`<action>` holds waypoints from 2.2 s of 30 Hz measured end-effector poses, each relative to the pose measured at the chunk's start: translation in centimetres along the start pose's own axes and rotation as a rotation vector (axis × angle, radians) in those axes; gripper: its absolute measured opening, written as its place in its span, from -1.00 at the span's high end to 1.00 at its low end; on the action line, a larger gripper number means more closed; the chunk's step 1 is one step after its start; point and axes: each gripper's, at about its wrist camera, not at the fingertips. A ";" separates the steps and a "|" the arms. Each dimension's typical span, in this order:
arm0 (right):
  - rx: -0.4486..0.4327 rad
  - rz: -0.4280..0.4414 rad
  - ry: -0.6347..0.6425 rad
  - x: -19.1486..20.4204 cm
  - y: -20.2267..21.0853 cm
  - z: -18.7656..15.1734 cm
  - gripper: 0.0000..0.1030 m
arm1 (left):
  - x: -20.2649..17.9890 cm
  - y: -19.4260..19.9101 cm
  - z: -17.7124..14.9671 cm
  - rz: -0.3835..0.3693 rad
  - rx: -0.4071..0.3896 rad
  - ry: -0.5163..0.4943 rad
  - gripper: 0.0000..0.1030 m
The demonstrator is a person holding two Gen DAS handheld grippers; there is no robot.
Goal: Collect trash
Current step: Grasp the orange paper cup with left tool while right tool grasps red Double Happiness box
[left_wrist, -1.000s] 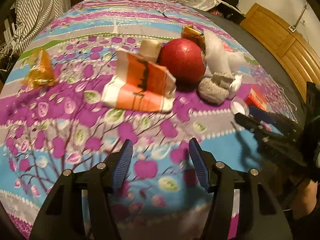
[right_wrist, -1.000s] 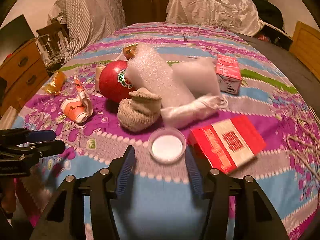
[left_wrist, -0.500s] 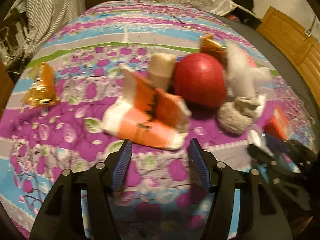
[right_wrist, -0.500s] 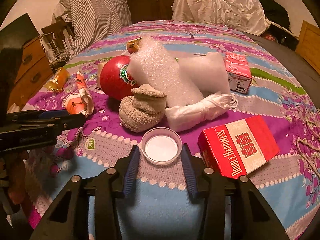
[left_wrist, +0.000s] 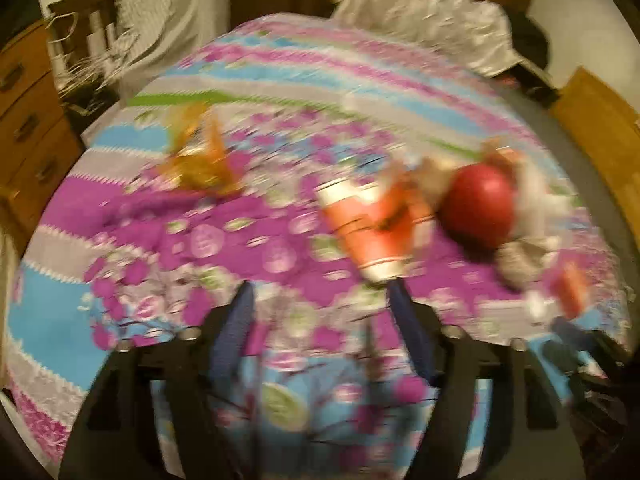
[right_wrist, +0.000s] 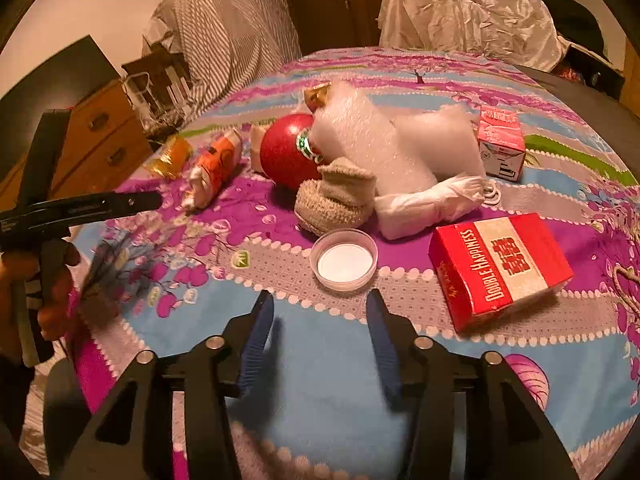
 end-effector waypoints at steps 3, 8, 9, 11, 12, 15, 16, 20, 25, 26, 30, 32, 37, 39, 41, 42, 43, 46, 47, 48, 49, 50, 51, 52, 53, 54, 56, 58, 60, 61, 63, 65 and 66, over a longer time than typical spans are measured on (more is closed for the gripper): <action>-0.026 0.012 -0.010 -0.2 1.2 -0.2 -0.06 | -1.4 -0.3 1.1 -0.037 -0.019 -0.004 -0.72; -0.066 0.016 -0.005 -0.5 2.2 1.0 -0.08 | -3.1 -3.3 3.1 -0.003 0.013 -0.008 -0.76; -0.070 0.014 0.011 -0.3 2.2 1.5 -0.08 | -3.2 -3.7 3.2 0.009 0.019 -0.014 -0.77; -0.080 -0.003 0.058 0.3 2.0 2.6 -0.08 | -3.3 -4.5 3.5 0.050 0.024 -0.023 -0.77; -0.081 -0.018 0.089 0.5 1.7 3.4 -0.08 | -3.3 -5.0 3.6 0.068 0.028 -0.023 -0.76; -0.087 -0.042 0.104 0.1 1.6 4.9 -0.08 | -2.7 -5.7 3.7 0.086 0.036 -0.023 -0.75; -0.101 -0.042 0.095 -0.2 2.0 5.3 -0.08 | -2.6 -5.9 3.7 0.089 0.037 -0.024 -0.71; -0.142 -0.063 0.029 -2.5 3.9 5.6 -0.09 | -1.9 -6.7 3.9 0.090 0.039 -0.007 -0.45; -0.095 -0.118 -0.011 -5.5 4.3 3.0 -0.14 | -1.5 -6.6 4.1 0.097 0.020 0.001 0.13; -0.087 -0.123 -0.015 -5.9 4.3 2.4 -0.14 | -1.4 -6.5 4.1 0.095 0.019 0.002 0.17; -0.090 -0.164 -0.053 -7.9 4.6 0.6 -0.15 | -1.6 -6.4 4.0 0.104 0.010 -0.005 0.22; -0.075 -0.198 -0.074 -9.1 4.1 0.2 -0.30 | -2.1 -6.3 3.8 0.100 0.008 -0.017 0.23; -0.022 -0.231 -0.029 -9.4 2.0 0.5 -0.72 | -2.8 -5.9 3.1 0.079 0.006 -0.035 0.23; -0.008 -0.240 -0.001 -9.4 1.6 1.0 -0.72 | -2.7 -5.7 2.9 0.061 0.010 -0.034 0.23; -0.014 -0.240 0.046 -9.3 2.4 1.6 -0.72 | -2.7 -5.6 2.7 0.051 0.015 -0.047 0.23; -0.015 -0.236 0.121 -9.0 3.3 2.0 -0.72 | -2.7 -5.6 2.7 0.050 0.019 -0.057 0.23; 0.010 -0.230 0.213 -8.6 3.7 2.4 -0.72 | -2.6 -5.6 2.7 0.044 0.027 -0.066 0.22; 0.152 -0.269 0.583 -7.7 4.0 3.4 -0.71 | -2.4 -5.8 3.0 0.022 0.042 -0.065 0.22; 0.210 -0.215 0.706 -7.3 3.6 3.7 -0.70 | -2.4 -5.9 3.1 0.017 0.048 -0.068 0.22; 0.256 -0.227 0.818 -7.1 2.9 4.0 -0.69 | -2.5 -5.9 3.1 0.017 0.050 -0.072 0.22; 0.291 -0.245 0.873 -7.0 2.3 4.4 -0.69 | -2.7 -5.9 3.1 0.018 0.054 -0.085 0.22; 0.336 -0.241 0.927 -6.9 1.7 4.9 -0.69 | -2.8 -5.9 3.1 0.019 0.057 -0.093 0.22; 0.384 -0.208 0.974 -6.7 1.0 5.6 -0.69 | -2.9 -5.9 3.1 0.020 0.059 -0.096 0.22; 0.417 -0.183 1.011 -6.5 0.4 6.0 -0.69 | -3.0 -6.0 3.2 0.021 0.065 -0.100 0.22; 0.447 -0.174 1.049 -6.3 -0.4 6.3 -0.69 | -3.1 -6.0 3.2 0.021 0.068 -0.105 0.22; 0.486 -0.168 1.111 -6.0 -1.4 6.5 -0.72 | -3.2 -6.1 3.3 0.024 0.071 -0.112 0.21; 0.533 -0.141 1.173 -5.5 -2.4 6.7 -0.78 | -3.6 -6.2 3.4 0.031 0.083 -0.141 0.21; 0.595 -0.107 1.218 -5.4 -3.3 6.8 -0.81 | -3.8 -6.4 3.6 0.034 0.094 -0.159 0.20; 0.637 -0.083 1.229 -5.5 -3.6 6.9 -0.82 | -3.8 -6.5 3.8 0.031 0.103 -0.168 0.20; 0.658 -0.071 1.234 -5.2 -3.8 6.6 -0.82 | -3.8 -6.6 4.0 0.028 0.110 -0.173 0.20; 0.711 -0.053 1.259 -5.3 -4.4 5.5 -0.79 | -3.9 -6.7 4.1 0.026 0.116 -0.182 0.20; 0.725 -0.029 1.220 -5.5 -5.0 5.4 -0.57 | -3.8 -6.8 4.4 0.019 0.118 -0.180 0.20; 0.724 -0.006 1.175 -5.6 -5.0 5.7 -0.39 | -3.8 -6.8 4.4 0.017 0.118 -0.178 0.20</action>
Point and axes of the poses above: each gripper's, at about its wrist camera, not at the fingertips, and y roughly against the way its jaws point, x to its left, z to its top, and after that the axes turned 6 degrees about x, right-handed
